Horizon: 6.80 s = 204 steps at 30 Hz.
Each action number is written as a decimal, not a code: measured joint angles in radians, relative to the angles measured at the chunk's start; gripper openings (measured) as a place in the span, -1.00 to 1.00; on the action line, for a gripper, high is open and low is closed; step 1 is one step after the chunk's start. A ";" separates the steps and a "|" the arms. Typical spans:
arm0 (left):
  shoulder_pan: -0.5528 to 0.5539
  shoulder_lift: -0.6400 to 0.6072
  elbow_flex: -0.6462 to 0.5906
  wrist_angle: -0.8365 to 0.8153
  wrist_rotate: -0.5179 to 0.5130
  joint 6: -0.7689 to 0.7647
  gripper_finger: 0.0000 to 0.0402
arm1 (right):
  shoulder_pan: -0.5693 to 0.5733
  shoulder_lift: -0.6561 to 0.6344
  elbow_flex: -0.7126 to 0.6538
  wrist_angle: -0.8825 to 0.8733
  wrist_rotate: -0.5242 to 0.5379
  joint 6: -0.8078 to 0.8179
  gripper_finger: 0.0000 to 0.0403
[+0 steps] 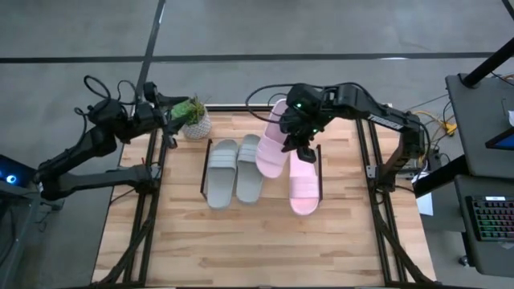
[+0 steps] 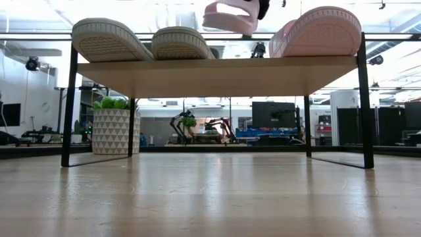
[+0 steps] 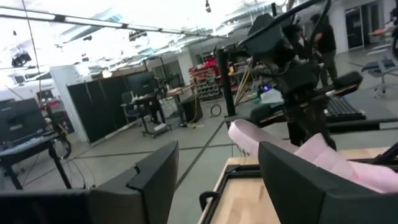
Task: Pick and place slides into the shelf
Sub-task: Put the pink slide on the shelf
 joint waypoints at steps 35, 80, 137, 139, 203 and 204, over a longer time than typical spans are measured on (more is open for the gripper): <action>0.000 0.073 0.002 0.001 -0.164 0.053 0.03 | 0.110 0.057 -0.175 0.060 -0.222 0.016 -0.96; 0.000 0.078 0.002 0.000 -0.164 0.048 0.03 | 0.084 0.053 -0.328 0.147 -0.264 0.138 -0.55; -0.001 -0.023 -0.060 -0.420 -0.155 -0.162 0.03 | 0.804 0.080 -0.246 0.524 1.309 0.176 -0.36; -0.001 -0.026 -0.075 -0.420 -0.155 -0.163 0.03 | 0.826 0.084 -0.246 0.519 1.309 0.203 -0.30; 0.000 -0.252 -0.149 -0.446 -0.096 -0.315 0.03 | 0.800 0.343 -0.245 0.182 1.558 0.253 -0.68; 0.000 -0.252 -0.149 -0.446 -0.097 -0.315 0.03 | 0.799 0.342 -0.245 0.182 1.558 0.253 -0.75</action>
